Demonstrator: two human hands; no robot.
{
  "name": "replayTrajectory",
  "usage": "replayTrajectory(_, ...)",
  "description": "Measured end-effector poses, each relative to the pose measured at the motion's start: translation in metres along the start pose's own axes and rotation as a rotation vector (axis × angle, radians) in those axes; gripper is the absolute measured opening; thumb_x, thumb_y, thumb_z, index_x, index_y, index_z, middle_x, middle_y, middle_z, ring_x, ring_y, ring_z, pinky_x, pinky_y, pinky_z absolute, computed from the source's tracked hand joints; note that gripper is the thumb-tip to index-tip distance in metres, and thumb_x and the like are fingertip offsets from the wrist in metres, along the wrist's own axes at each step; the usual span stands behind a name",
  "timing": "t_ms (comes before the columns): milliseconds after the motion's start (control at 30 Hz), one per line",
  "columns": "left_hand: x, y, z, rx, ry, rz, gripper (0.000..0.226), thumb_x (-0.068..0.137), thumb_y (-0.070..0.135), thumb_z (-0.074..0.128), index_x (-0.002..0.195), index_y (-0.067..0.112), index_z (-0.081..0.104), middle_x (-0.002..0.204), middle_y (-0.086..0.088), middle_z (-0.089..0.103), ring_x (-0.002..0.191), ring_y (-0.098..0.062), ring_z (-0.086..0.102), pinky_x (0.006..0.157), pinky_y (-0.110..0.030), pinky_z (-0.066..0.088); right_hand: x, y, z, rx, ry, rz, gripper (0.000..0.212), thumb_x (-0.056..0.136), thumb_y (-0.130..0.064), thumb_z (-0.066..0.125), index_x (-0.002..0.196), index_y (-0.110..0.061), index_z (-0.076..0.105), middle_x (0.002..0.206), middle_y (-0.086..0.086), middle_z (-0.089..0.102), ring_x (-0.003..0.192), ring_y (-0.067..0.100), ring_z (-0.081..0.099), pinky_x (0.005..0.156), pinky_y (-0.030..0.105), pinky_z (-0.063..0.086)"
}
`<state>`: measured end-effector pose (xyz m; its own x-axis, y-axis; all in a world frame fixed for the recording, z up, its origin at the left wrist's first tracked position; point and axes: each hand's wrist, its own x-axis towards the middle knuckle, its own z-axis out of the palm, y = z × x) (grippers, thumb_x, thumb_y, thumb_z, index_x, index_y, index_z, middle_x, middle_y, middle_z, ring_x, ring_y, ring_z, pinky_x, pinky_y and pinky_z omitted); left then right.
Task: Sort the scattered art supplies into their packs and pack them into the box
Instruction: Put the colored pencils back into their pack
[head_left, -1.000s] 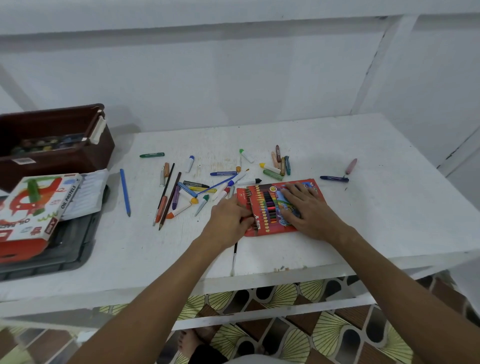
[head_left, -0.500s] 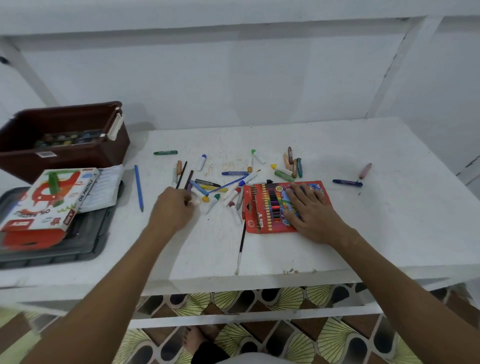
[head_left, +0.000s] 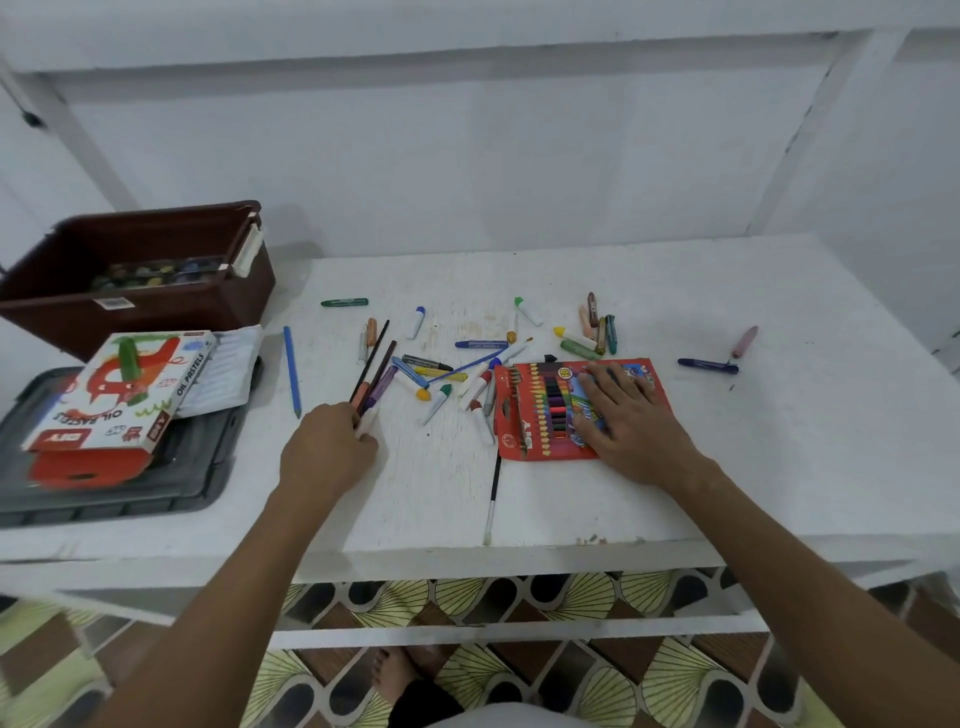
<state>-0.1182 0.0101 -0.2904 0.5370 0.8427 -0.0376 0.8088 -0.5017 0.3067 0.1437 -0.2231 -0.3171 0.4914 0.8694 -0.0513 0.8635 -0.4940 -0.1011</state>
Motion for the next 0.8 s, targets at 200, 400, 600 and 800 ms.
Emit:
replayTrajectory(200,-0.001,0.006,-0.002,-0.042,-0.047,0.026,0.035,0.085,0.042,0.061,0.102,0.012,0.066,0.085,-0.001,0.06,0.069,-0.015,0.056,0.062,-0.027,0.043,0.0,0.0,0.0,-0.005,-0.011,0.003,0.077,0.086,-0.063,0.007,0.152,-0.023,0.004,0.16,0.0,0.002,0.147,0.017,-0.004,0.118,0.037,-0.003)
replayTrajectory(400,0.045,-0.009,-0.03,-0.069,0.145,-0.141,0.026,0.093,0.017,0.05,0.109,0.001,0.063,0.108,-0.018,0.065,0.088,-0.029,0.06,0.076,-0.035,0.046,0.0,0.0,0.0,-0.007,-0.02,0.004,0.078,0.085,-0.064,0.007,0.152,-0.023,0.003,0.16,-0.001,0.001,0.147,0.017,-0.004,0.118,0.037,-0.004)
replayTrajectory(600,0.065,-0.032,-0.028,0.037,0.106,-0.244,0.022,0.093,0.013,0.053,0.105,-0.004,0.059,0.105,-0.022,0.063,0.097,-0.038,0.061,0.074,-0.039,0.048,0.002,0.003,0.003,-0.018,-0.018,0.002,0.082,0.082,-0.069,0.001,0.152,-0.024,0.001,0.16,-0.002,0.0,0.147,0.016,-0.005,0.116,0.034,-0.006)
replayTrajectory(800,0.067,-0.022,-0.029,-0.056,0.088,-0.259,0.026,0.09,0.007,0.057,0.111,-0.007,0.059,0.11,-0.024,0.063,0.103,-0.039,0.06,0.08,-0.039,0.047,0.003,0.003,0.002,-0.003,-0.018,0.005,0.089,0.078,-0.073,-0.003,0.152,-0.025,0.003,0.16,-0.002,0.001,0.147,0.017,-0.004,0.115,0.034,-0.006)
